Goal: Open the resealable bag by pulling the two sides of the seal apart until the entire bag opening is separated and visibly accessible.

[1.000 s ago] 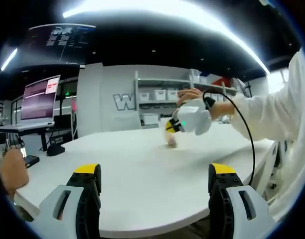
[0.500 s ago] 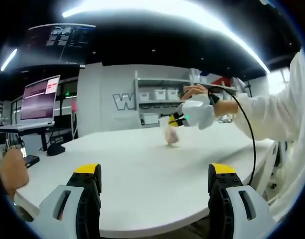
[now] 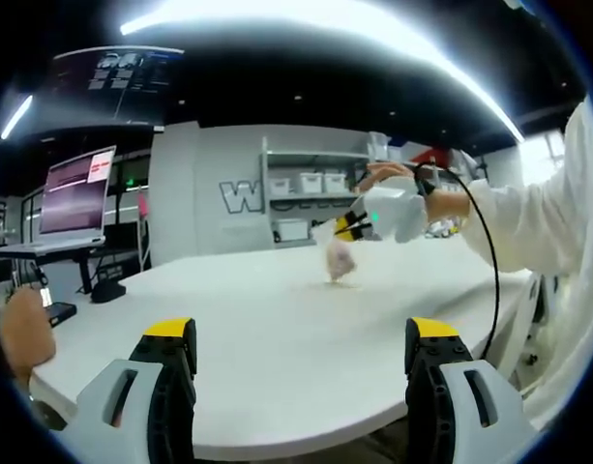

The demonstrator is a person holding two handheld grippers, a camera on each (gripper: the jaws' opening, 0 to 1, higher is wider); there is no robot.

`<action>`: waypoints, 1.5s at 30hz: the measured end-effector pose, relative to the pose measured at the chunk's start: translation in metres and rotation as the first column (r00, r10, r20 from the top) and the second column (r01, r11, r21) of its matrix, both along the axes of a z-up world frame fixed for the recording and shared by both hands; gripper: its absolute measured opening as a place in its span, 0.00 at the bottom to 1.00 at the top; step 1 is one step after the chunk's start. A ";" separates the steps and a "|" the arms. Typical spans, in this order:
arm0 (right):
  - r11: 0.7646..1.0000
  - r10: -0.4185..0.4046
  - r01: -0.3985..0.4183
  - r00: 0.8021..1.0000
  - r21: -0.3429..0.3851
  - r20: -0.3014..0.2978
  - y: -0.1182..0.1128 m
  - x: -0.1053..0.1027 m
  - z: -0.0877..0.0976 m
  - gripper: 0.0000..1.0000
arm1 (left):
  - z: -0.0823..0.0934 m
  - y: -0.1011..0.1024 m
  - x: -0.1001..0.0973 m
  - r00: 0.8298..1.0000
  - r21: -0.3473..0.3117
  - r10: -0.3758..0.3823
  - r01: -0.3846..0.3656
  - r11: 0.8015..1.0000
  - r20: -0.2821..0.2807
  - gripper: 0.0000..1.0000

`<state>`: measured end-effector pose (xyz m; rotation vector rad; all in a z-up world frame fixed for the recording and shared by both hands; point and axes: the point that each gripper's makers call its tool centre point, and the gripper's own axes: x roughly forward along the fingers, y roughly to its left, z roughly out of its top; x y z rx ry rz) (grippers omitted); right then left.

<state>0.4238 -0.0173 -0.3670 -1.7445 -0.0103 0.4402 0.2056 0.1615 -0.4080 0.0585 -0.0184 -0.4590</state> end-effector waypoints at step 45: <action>0.991 -0.017 0.007 0.997 0.135 0.071 -0.035 -0.037 0.019 0.00 | -0.005 -0.013 0.000 1.000 0.027 -0.027 0.027 0.999 -0.015 0.88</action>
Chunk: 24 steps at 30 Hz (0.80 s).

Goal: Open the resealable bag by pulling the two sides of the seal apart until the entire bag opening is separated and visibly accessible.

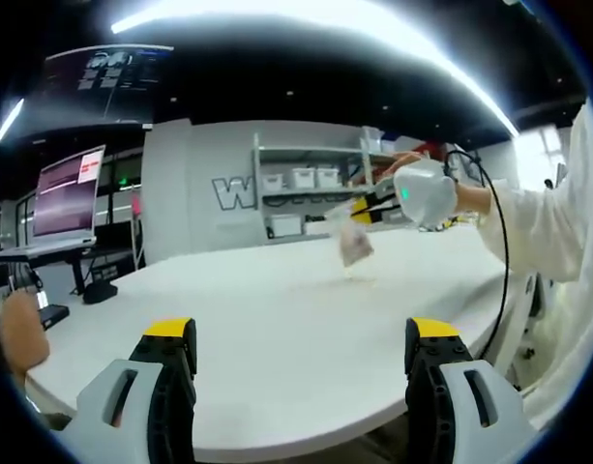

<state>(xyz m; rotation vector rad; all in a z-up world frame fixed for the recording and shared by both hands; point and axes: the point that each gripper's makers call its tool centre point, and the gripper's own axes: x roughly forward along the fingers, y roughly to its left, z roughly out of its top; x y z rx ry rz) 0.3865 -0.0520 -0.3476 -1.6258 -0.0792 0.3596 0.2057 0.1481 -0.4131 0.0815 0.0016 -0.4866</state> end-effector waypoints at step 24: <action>0.962 -0.003 0.002 1.000 0.272 0.005 -0.013 -0.014 0.016 0.00 | -0.001 -0.001 0.002 1.000 0.007 0.001 -0.001 1.000 -0.004 0.88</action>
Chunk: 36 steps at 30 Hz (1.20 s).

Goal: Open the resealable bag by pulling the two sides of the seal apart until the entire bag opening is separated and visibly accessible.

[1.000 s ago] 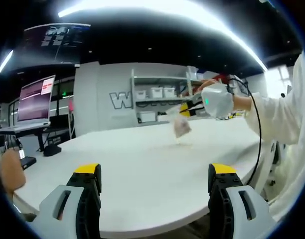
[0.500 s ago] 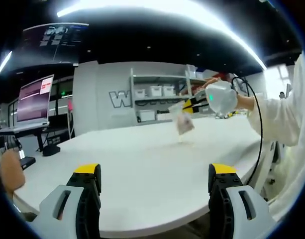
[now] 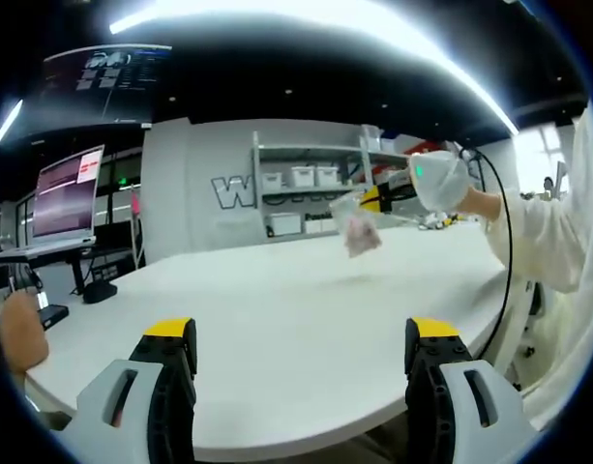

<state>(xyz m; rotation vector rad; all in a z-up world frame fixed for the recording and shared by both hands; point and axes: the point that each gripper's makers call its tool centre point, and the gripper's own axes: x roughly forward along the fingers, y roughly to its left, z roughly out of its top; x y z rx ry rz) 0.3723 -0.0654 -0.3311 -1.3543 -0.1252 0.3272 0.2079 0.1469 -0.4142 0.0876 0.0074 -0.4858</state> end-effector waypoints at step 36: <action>0.957 0.030 -0.006 0.996 0.290 -0.078 -0.006 -0.010 -0.001 0.00 | -0.003 -0.002 0.002 1.000 0.000 -0.006 0.006 1.000 -0.002 0.88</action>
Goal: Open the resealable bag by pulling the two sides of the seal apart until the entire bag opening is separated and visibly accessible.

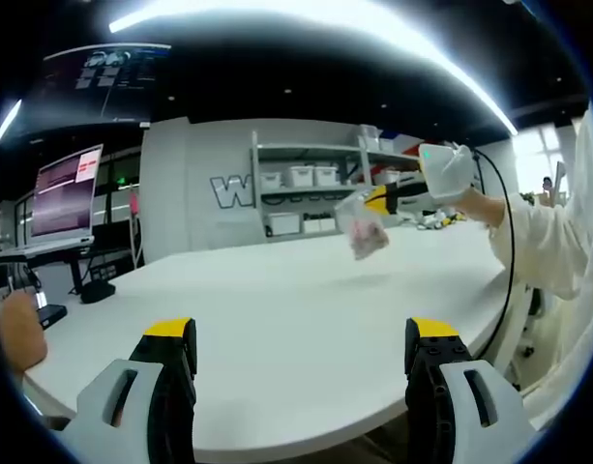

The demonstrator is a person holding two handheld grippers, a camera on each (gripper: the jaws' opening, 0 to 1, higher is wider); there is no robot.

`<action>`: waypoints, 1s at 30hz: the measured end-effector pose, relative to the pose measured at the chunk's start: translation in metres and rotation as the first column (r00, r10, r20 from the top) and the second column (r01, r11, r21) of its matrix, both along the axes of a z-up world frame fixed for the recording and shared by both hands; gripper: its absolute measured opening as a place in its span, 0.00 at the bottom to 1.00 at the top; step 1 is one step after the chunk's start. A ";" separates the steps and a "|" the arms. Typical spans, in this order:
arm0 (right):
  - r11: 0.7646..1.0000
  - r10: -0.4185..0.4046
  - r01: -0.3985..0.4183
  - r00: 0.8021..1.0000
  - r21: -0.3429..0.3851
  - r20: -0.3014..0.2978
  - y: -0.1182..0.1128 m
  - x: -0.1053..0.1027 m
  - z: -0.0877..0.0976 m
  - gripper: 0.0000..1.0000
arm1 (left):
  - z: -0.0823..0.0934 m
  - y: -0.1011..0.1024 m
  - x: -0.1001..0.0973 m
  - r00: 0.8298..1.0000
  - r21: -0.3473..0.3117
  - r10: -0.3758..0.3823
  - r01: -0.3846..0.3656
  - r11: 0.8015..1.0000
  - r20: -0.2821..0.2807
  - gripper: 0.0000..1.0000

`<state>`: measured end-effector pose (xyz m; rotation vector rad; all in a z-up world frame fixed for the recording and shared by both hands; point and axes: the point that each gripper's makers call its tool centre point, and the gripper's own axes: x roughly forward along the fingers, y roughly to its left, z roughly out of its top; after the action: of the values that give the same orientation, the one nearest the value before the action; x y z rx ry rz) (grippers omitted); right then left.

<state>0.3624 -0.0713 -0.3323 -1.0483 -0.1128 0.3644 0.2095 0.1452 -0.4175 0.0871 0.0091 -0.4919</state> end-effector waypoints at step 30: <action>0.951 0.068 -0.024 0.989 0.307 -0.134 -0.008 -0.015 0.000 0.00 | 0.000 0.000 -0.002 1.000 0.003 0.000 0.000 1.000 -0.004 0.88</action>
<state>0.3471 -0.0798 -0.3326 -0.7124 -0.0624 0.4477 0.2075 0.1456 -0.4170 0.0888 0.0131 -0.4921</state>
